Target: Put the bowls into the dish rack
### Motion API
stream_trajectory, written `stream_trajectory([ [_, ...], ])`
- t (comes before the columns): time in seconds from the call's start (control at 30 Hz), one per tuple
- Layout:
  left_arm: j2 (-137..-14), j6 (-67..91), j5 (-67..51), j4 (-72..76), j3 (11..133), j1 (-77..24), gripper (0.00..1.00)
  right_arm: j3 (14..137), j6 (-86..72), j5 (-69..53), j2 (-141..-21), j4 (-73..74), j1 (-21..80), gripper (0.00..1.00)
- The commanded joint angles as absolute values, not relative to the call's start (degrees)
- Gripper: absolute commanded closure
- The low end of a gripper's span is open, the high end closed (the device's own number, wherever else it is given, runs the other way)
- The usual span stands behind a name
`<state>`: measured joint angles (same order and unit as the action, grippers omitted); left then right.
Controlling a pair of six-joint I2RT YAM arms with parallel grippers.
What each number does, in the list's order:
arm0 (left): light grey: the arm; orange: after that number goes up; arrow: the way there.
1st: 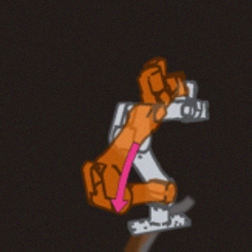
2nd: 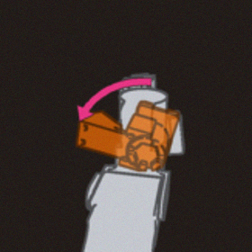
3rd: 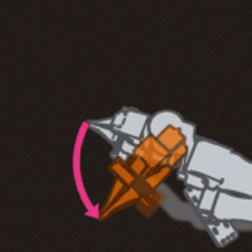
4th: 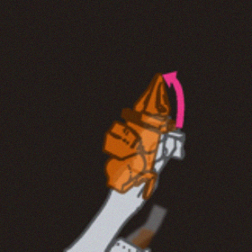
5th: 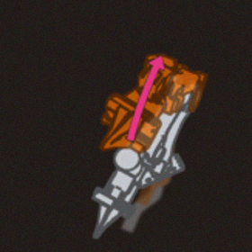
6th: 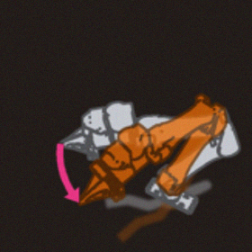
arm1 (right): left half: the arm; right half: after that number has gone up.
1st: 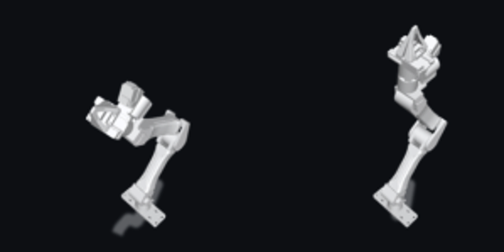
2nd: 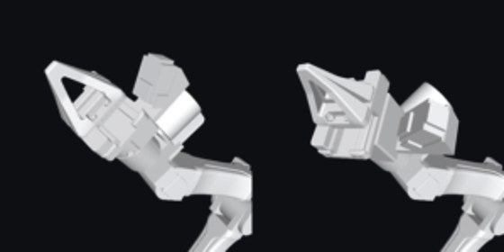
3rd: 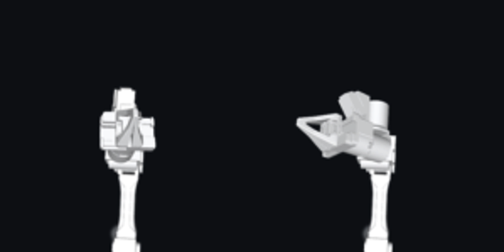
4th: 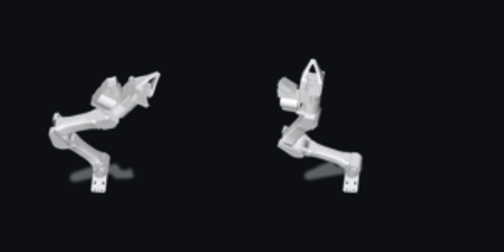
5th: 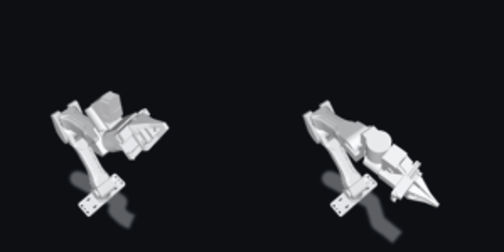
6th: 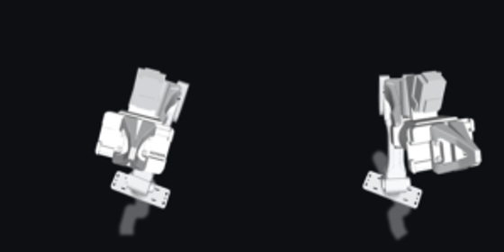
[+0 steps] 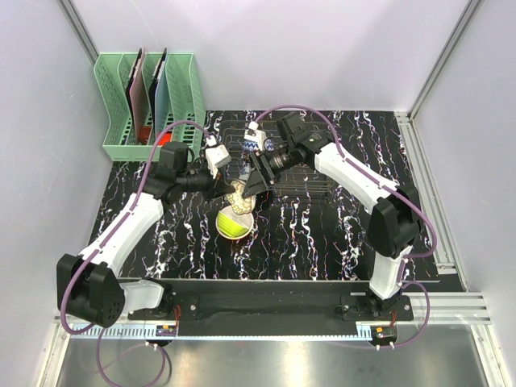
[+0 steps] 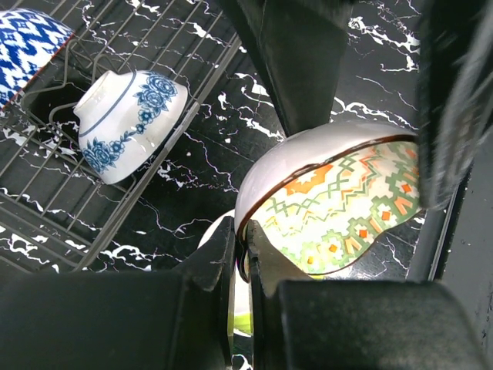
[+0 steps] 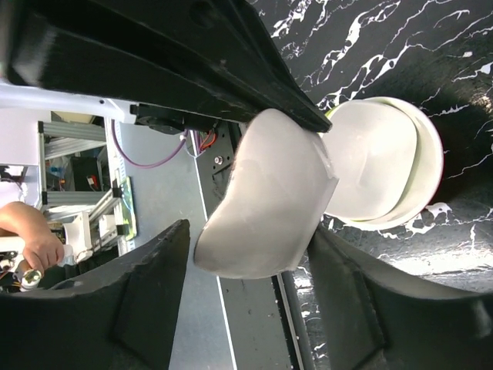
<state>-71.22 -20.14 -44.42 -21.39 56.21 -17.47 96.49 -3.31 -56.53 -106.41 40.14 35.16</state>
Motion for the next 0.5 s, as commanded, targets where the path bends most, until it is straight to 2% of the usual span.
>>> stream_trajectory([
  [0.0,-69.96,-20.74,-46.58,-18.54,59.59,-17.31,1.00,96.33,-3.51,-57.74,-107.49,39.02,36.65,0.37],
  [0.17,-69.96,-21.00,-46.41,-18.63,59.41,-17.31,1.00,97.29,-3.69,-57.66,-107.32,39.02,36.74,0.51],
  [0.3,-70.05,-21.01,-46.49,-18.54,59.33,-17.31,1.00,97.12,-3.78,-57.31,-107.05,38.94,36.65,0.65],
  [0.33,-70.05,-20.92,-46.32,-18.54,59.33,-17.31,1.00,97.12,-3.69,-57.13,-107.05,38.94,36.74,0.74],
  [0.4,-70.14,-20.66,-45.79,-18.46,59.41,-17.31,1.00,97.12,-3.69,-56.69,-106.96,38.94,36.74,0.83],
  [0.43,-70.22,-20.74,-45.36,-18.46,59.41,-17.23,1.00,97.03,-3.78,-56.52,-106.70,38.94,36.74,0.93],
  [0.47,-70.22,-20.66,-45.09,-18.54,59.41,-17.31,0.96,97.03,-3.78,-56.34,-106.87,38.94,36.65,0.97],
])
